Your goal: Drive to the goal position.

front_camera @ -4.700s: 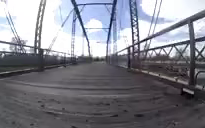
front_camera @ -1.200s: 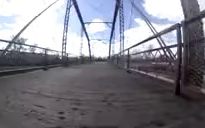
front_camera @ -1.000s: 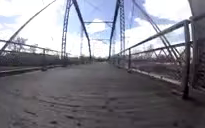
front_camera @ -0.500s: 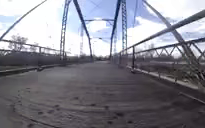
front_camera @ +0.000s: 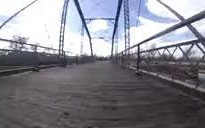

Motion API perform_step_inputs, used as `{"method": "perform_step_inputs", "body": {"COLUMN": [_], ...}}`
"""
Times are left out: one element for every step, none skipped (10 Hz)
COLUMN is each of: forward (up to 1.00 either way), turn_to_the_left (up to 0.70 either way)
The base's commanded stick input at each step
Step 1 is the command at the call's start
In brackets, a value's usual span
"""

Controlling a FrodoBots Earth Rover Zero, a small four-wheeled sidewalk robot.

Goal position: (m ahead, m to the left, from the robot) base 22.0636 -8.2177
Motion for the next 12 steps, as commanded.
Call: {"method": "perform_step_inputs", "body": {"forward": [1.00, 1.00, 1.00, 1.00, 1.00, 1.00, 1.00, 1.00, 1.00, 1.00, 1.00, 1.00], "turn_to_the_left": [0.00, 0.00, 0.00, 0.00, 0.00, 0.00, -0.27, -0.14, 0.00, 0.00, 0.00, 0.00]}}
